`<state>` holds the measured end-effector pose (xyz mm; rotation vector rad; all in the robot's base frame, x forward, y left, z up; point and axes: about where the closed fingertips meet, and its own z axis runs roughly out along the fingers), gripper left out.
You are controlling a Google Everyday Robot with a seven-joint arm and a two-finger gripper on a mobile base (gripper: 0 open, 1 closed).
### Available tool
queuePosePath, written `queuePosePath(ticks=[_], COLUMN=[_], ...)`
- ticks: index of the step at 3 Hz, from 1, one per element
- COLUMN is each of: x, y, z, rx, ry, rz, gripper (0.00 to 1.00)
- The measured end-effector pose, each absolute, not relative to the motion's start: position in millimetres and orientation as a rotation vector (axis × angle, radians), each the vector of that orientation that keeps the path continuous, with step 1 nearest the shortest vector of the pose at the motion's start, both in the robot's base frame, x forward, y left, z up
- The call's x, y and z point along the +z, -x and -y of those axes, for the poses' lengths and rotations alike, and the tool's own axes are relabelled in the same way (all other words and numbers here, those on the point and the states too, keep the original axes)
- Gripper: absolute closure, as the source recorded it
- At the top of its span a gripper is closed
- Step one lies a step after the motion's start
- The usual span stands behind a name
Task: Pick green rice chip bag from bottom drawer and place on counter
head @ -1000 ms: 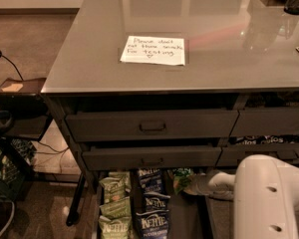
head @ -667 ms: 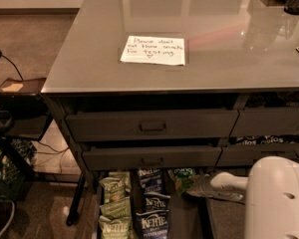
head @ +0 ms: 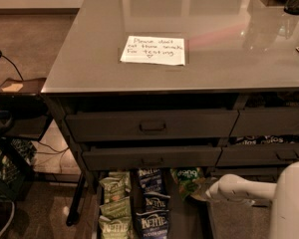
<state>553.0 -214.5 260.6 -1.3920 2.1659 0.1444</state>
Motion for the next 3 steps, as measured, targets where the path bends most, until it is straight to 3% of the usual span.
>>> queuePosePath(ticks=[3], x=[327], y=[-469], z=[220], rx=[0.159], ry=[1.356], rz=[-2.177], gripper=[1.00])
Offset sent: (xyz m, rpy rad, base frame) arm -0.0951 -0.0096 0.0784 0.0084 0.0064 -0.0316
